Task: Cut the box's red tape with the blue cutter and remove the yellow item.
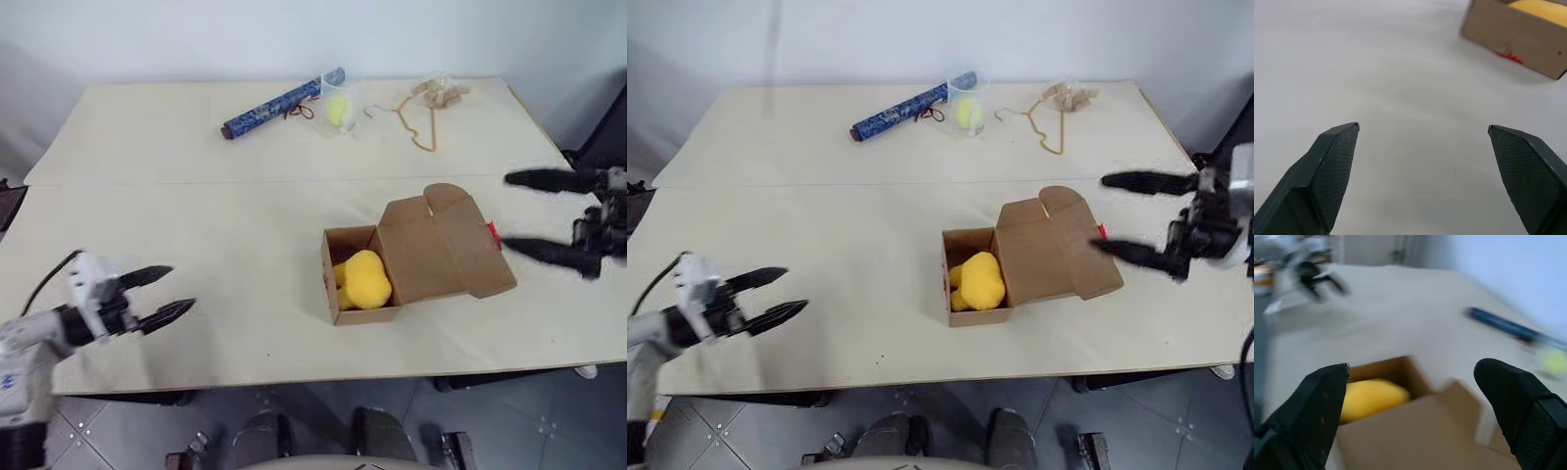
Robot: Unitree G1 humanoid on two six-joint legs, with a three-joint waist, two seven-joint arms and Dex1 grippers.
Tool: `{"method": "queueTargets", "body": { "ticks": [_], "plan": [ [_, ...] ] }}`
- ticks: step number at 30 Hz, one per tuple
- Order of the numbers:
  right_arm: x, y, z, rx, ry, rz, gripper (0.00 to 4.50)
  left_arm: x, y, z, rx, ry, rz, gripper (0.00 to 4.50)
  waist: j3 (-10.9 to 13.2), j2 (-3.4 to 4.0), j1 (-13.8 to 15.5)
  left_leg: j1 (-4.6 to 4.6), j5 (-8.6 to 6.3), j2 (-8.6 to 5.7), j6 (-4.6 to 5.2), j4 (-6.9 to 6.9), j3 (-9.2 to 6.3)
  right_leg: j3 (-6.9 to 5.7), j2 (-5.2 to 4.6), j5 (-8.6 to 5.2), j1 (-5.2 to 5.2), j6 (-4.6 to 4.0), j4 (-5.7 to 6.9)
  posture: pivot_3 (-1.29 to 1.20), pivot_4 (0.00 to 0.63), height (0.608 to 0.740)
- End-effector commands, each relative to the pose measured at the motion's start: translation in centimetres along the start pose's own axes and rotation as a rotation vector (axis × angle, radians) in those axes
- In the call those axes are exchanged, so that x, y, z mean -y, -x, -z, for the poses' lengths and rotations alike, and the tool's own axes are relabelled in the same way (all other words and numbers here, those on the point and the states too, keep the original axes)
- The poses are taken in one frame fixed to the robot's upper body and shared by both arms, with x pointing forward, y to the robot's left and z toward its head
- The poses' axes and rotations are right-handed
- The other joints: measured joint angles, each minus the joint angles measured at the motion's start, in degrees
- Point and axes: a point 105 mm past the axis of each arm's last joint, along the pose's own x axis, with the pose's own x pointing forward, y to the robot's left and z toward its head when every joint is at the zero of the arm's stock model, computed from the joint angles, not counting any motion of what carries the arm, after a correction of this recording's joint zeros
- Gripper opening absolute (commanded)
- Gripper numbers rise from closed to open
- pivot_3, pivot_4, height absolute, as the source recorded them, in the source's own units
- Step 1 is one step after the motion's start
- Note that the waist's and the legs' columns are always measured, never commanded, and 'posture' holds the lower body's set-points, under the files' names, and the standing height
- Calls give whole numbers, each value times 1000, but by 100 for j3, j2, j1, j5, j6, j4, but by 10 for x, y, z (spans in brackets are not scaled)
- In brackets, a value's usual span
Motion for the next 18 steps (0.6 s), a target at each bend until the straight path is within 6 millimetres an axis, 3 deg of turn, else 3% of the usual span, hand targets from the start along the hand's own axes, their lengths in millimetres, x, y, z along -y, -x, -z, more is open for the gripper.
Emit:
{"method": "queueTargets", "body": {
  "ticks": [1,6,9,15,18],
  "plan": [
    [-14,-6,-7,19,43,-56,4500,21,-11,-30,33,-62,112,4485,1,-1,70,0,-1,-2,3,3,-1,1,-3,0,5,0,-2,0,150,740],
    [-19,0,-11,-18,78,-41,4500,52,-63,-74,-5,-182,357,4485,3,-7,207,-2,0,-12,7,12,-4,2,-10,3,7,-7,-6,0,150,740],
    [-18,8,-16,-59,82,-17,4500,78,-110,-103,-16,-236,505,4485,2,-5,206,-1,2,-23,8,11,2,4,-6,6,10,-11,2,0,150,740],
    [-19,14,-19,-103,68,24,4500,127,-184,-118,-154,-359,679,4485,3,-12,163,6,1,-27,-2,4,34,4,26,7,4,-7,0,0,150,740],
    [-23,15,-17,-135,33,27,4500,146,-208,-115,-205,-400,741,4485,6,-16,172,0,3,-18,-7,3,55,3,33,6,-2,-10,-5,0,150,740]
  ]
}}
